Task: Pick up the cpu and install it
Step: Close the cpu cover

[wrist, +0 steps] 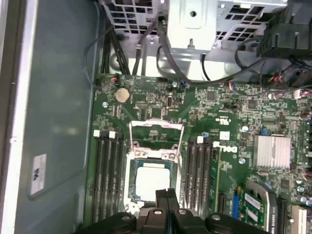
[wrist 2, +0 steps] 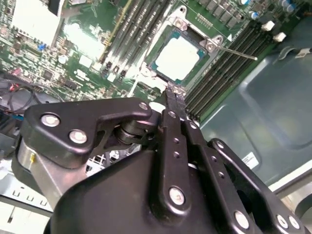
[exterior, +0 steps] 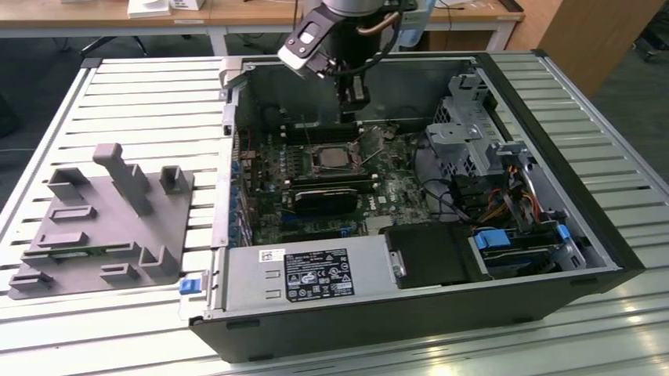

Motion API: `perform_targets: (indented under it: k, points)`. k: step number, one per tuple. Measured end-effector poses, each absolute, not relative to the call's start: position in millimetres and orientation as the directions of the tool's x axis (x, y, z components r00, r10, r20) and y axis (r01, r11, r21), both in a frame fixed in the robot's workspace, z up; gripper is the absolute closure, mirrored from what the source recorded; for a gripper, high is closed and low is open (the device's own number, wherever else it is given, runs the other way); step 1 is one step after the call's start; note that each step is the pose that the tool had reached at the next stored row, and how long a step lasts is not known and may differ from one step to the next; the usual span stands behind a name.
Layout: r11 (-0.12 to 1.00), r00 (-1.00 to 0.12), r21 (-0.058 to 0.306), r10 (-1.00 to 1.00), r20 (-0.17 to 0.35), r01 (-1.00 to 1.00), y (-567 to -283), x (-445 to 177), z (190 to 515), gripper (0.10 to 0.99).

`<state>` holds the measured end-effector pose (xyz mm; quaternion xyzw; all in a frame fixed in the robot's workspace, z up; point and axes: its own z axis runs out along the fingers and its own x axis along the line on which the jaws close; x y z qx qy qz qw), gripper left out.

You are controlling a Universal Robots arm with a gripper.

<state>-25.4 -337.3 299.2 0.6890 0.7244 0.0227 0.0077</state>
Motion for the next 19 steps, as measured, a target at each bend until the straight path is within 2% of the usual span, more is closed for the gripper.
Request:
perform_targets:
  k: [19]
  points:
    - [0.052,-0.052,0.03,0.998,0.023,0.998,-337,25,280,0.98]
